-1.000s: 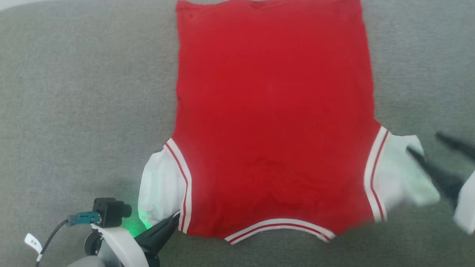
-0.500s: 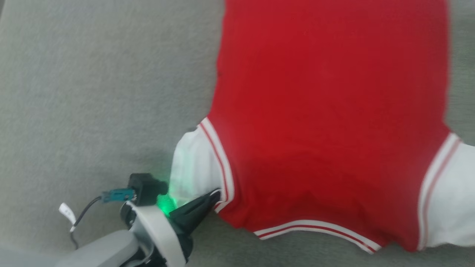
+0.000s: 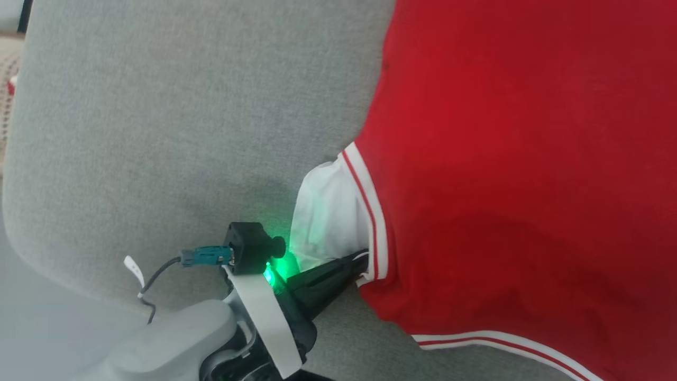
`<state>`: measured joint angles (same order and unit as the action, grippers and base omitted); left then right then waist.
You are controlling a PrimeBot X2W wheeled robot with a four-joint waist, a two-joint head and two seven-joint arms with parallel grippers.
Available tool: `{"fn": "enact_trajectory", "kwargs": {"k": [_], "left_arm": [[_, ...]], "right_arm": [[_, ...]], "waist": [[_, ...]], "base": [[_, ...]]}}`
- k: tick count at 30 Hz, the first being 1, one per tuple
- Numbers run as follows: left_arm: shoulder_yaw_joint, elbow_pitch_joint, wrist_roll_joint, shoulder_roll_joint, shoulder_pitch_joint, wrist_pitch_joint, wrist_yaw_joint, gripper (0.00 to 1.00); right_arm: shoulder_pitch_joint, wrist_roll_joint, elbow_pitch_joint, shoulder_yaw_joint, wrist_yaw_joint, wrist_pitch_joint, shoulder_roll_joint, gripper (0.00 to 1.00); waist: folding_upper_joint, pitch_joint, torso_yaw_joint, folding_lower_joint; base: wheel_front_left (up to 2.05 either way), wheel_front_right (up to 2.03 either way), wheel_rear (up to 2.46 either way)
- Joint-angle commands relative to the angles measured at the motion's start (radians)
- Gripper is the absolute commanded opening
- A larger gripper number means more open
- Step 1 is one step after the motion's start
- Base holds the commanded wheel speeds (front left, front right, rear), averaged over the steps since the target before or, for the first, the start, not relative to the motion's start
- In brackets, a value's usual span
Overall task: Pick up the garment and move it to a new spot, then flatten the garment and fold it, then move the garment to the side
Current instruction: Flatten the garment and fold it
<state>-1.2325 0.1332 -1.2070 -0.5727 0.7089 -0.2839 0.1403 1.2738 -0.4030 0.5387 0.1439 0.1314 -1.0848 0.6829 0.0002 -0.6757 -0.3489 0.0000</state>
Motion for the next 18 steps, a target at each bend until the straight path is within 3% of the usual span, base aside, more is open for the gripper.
{"fn": "enact_trajectory", "kwargs": {"k": [1,6,7,8,10,11,18], "left_arm": [[-0.031,0.071,-0.004,0.101,0.011,0.036,-0.019,0.00],[-0.025,0.071,0.003,0.113,0.028,0.038,-0.021,0.00],[-0.024,0.072,0.004,0.115,0.029,0.039,-0.022,0.00],[-0.024,0.072,0.004,0.115,0.029,0.039,-0.022,0.00],[-0.019,0.072,0.005,0.114,0.030,0.039,-0.022,0.00],[-0.015,0.071,0.005,0.114,0.030,0.039,-0.022,0.00],[0.035,0.080,0.007,0.088,0.019,0.035,-0.022,0.00]], "right_arm": [[0.026,0.023,0.027,0.003,-0.002,-0.008,-0.003,1.00],[0.040,0.048,0.095,0.023,-0.001,-0.044,-0.025,1.00],[0.039,0.041,0.100,0.030,-0.001,-0.051,-0.030,0.74],[0.039,0.041,0.100,0.030,-0.001,-0.051,-0.030,0.74],[0.042,0.032,0.098,0.038,-0.001,-0.058,-0.029,0.15],[0.045,0.031,0.093,0.038,-0.001,-0.045,-0.024,0.00],[0.036,-0.023,0.075,0.009,-0.002,0.068,-0.012,0.00]], "waist": [[-0.0002,-0.040,-0.029,0.0000],[-0.0002,-0.059,-0.030,0.0000],[-0.0002,-0.060,-0.029,0.0000],[-0.0002,-0.060,-0.029,0.0000],[-0.0002,-0.060,-0.025,0.0000],[-0.0002,-0.059,-0.022,0.0000],[-0.0002,-0.013,0.017,0.0000]], "base": [[0.00,0.00,0.00],[0.00,0.00,0.00],[0.00,0.00,0.00],[0.00,0.00,0.00],[0.00,0.00,0.00],[0.00,0.00,0.00],[0.00,0.00,0.00]]}}
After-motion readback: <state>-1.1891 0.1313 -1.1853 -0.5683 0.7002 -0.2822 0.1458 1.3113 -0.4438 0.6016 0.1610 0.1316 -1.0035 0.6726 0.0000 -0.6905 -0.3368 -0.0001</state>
